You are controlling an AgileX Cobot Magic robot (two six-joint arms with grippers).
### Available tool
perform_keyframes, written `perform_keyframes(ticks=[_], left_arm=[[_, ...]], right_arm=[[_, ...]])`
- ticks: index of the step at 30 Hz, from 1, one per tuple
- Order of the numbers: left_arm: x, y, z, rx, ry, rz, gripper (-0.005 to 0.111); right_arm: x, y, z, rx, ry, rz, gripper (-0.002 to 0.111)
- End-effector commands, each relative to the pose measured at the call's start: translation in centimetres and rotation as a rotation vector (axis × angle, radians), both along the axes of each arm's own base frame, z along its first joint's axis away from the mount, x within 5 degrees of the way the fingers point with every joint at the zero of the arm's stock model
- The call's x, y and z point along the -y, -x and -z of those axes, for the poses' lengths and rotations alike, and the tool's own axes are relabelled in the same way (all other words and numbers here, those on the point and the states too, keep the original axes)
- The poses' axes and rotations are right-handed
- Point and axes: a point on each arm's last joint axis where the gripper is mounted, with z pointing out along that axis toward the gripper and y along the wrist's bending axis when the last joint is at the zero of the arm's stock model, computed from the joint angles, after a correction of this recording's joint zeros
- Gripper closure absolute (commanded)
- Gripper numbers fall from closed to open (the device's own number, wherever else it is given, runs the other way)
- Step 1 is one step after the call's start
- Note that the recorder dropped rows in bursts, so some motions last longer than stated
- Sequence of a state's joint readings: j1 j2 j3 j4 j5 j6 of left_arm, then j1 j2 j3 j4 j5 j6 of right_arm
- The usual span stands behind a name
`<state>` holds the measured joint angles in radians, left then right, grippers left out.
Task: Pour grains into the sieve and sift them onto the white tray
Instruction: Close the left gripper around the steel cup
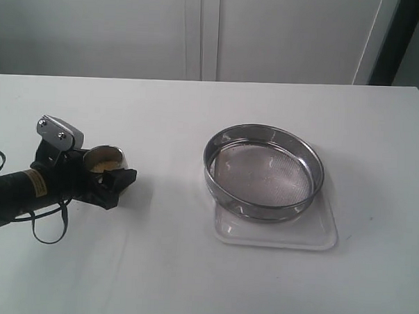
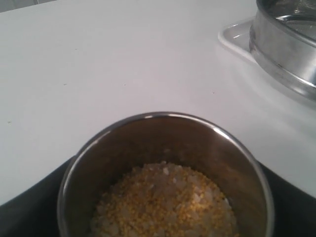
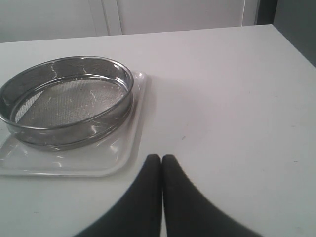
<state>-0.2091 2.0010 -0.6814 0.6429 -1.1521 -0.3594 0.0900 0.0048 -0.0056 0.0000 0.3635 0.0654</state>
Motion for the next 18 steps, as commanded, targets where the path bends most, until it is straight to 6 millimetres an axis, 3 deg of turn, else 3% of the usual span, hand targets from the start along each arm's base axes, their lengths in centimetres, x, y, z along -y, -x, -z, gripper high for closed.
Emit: perform_keyframes(ticks=[1,9,18], left_arm=[[-0.1,0.3,0.6,-0.044,-0.051,0.003,0.107],[-0.2,0.3,0.4,-0.038,-0.069,0.005,0.107],[-0.2,0.3,-2.3,0.036,-0.068,0.006,0.107]], right_arm=[[0.0,0.0,0.0,0.013,-0.001,-0.002,0.108],[0.0,0.0,0.0,0.013,-0.001,-0.002,0.108],[0.0,0.0,0.0,0.013,-0.001,-0.002,0.108]])
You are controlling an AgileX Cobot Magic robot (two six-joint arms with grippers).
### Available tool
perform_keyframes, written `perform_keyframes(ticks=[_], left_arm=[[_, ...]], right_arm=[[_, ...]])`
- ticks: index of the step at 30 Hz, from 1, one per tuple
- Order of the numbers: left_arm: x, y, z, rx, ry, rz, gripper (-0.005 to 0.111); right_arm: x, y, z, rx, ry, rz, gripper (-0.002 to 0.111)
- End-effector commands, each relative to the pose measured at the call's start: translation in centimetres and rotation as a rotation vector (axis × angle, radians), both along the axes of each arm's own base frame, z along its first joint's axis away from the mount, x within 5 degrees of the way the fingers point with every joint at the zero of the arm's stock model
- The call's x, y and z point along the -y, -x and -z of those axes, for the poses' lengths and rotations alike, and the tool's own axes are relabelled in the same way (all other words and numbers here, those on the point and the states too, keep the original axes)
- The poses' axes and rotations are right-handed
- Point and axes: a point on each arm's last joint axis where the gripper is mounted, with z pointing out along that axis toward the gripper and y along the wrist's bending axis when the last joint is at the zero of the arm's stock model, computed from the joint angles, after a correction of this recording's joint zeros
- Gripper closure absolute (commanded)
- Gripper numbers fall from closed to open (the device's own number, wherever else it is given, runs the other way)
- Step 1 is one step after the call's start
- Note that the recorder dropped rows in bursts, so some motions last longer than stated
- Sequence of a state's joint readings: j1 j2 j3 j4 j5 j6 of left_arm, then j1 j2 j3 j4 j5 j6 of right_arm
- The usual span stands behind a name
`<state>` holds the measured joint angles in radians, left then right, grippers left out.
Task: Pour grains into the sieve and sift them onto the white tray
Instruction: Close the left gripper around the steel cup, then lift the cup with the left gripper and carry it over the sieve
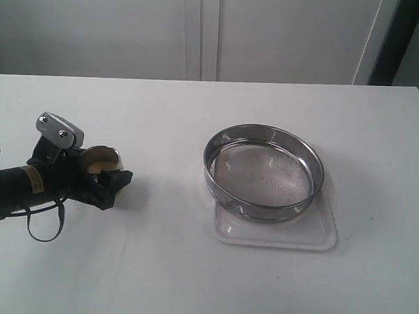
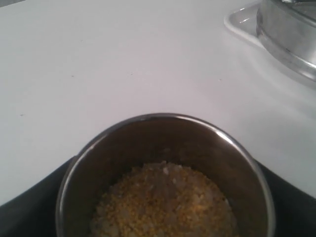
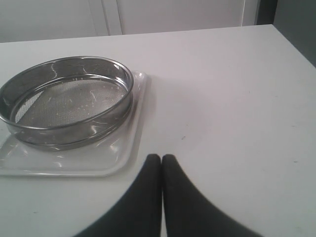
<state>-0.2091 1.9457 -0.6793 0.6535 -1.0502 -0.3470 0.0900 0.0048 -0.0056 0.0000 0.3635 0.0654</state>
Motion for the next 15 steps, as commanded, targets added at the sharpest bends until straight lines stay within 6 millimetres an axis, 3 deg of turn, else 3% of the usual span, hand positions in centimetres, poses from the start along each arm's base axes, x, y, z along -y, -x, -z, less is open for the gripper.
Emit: perform_keyframes(ticks=[1,15], left_arm=[[0.1,0.1,-1.8,0.059,0.004,0.012,0.107],[0.4,1.0,-6.9,0.192,0.037,0.069,0.107]], right_arm=[[0.0,0.0,0.0,0.013,-0.001,-0.002,0.108],[0.0,0.0,0.0,0.013,-0.001,-0.002,0.108]])
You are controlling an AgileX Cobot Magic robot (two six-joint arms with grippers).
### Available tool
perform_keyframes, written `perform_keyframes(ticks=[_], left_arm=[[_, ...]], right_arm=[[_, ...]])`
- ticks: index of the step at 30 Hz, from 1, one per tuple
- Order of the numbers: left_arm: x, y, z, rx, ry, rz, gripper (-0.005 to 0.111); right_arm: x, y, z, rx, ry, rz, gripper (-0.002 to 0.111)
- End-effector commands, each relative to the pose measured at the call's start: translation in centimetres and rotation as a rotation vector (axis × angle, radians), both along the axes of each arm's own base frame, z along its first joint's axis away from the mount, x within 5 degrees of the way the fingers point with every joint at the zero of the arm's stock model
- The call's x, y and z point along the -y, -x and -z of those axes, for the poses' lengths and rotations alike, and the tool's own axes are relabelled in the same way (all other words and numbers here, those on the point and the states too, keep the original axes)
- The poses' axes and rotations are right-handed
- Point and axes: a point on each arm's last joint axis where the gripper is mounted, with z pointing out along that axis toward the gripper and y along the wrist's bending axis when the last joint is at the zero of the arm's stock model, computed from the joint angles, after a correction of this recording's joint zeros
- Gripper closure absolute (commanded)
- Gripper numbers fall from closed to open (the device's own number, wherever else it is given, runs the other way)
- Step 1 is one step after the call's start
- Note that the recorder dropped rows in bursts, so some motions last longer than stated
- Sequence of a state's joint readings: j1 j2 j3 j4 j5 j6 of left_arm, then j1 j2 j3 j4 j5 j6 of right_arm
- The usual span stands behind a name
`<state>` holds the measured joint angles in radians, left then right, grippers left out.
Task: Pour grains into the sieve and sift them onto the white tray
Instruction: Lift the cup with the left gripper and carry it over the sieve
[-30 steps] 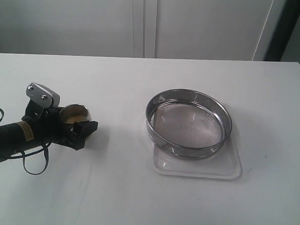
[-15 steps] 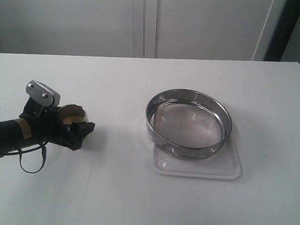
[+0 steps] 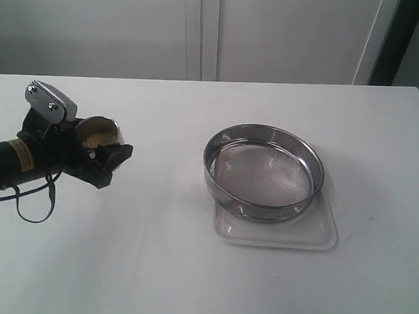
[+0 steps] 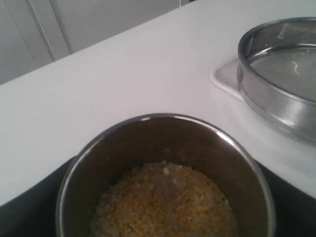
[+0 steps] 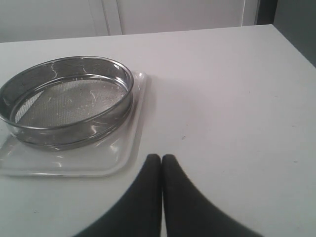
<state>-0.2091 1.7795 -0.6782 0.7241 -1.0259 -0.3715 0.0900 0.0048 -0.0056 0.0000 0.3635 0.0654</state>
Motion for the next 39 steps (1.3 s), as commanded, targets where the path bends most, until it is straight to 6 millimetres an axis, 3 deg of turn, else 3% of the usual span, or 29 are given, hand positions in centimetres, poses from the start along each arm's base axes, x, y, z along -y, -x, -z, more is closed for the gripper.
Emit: perform_keyframes(ticks=[1,12,16,27,39], left_arm=[[0.2,0.5,-2.2,0.061,0.028,0.022,0.107],[0.3,1.2,-5.1,0.063,0.012,0.015,0.107],[2.4,1.2,-6.0,0.051,-0.089,0.054,0.107],[7.6,1.0,-9.7,0.105,-0.107,0.116,0.107],[10.8,0.6,-12.8,0.141,-0.139,0.117,0.107]], right_arm=[[0.0,0.0,0.0,0.013,-0.001,-0.002,0.108],[0.0,0.0,0.0,0.013,-0.001,-0.002,0.108],[0.0,0.0,0.0,0.013,-0.001,-0.002,0.108],[0.0,0.0,0.0,0.013,-0.001,-0.002,0.108],[0.0,0.0,0.0,0.013,-0.001,-0.002,0.108]])
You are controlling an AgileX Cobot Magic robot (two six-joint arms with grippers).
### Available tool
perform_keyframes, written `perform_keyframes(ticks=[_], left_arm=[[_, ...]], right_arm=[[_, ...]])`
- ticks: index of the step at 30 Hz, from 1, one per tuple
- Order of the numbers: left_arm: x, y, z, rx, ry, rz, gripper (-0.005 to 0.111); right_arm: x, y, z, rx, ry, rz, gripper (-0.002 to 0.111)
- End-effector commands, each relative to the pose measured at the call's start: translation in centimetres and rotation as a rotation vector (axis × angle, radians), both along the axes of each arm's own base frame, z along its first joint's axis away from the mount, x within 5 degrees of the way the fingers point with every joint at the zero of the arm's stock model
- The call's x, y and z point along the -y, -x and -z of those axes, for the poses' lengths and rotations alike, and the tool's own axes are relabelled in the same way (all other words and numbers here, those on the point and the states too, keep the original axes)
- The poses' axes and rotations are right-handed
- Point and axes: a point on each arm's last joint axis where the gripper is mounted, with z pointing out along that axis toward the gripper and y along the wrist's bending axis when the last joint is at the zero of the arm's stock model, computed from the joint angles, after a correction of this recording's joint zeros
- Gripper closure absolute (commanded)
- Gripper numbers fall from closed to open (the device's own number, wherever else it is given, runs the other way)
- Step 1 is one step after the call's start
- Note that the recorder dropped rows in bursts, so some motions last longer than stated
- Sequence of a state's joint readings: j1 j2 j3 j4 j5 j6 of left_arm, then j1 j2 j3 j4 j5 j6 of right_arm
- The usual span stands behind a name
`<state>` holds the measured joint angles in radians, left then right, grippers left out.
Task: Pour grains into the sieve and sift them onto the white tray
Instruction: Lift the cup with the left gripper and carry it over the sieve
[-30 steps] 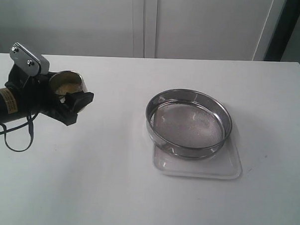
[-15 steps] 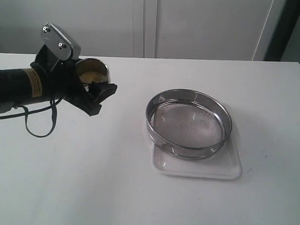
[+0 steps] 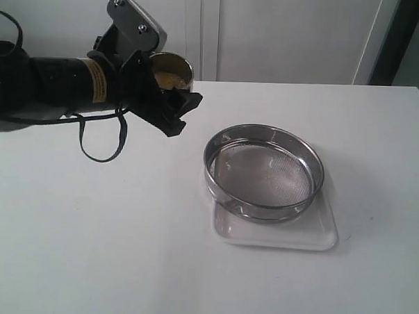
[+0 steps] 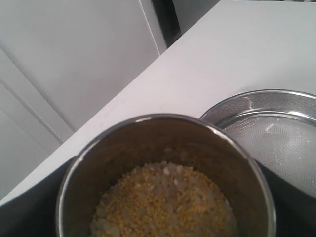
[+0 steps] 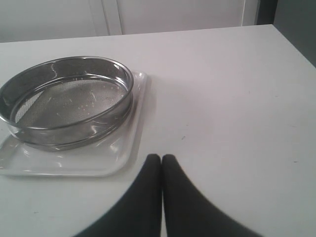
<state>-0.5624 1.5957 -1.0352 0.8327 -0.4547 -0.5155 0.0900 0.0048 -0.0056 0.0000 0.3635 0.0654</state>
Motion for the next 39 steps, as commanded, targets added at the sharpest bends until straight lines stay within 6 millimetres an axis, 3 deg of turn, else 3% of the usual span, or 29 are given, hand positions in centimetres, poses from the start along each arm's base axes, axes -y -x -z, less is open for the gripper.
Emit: perform_keyframes(ticks=[1,20,29,39], left_arm=[[0.9,-0.1,-1.4,0.011,0.037,0.002,0.107],[5.2,-0.5,-1.3,-0.001,-0.002,0.048,0.107],[8.9,-1.3,0.3,-0.004,-0.18,0.03,0.107],[9.6,-1.8,2.3,0.025,-0.306,0.049,0.107]], right_arm=[[0.0,0.0,0.0,0.013,-0.001,-0.002,0.108],[0.0,0.0,0.0,0.013,-0.001,-0.002,0.108],[0.0,0.0,0.0,0.013,-0.001,-0.002,0.108],[0.0,0.0,0.0,0.013,-0.001,-0.002,0.108]])
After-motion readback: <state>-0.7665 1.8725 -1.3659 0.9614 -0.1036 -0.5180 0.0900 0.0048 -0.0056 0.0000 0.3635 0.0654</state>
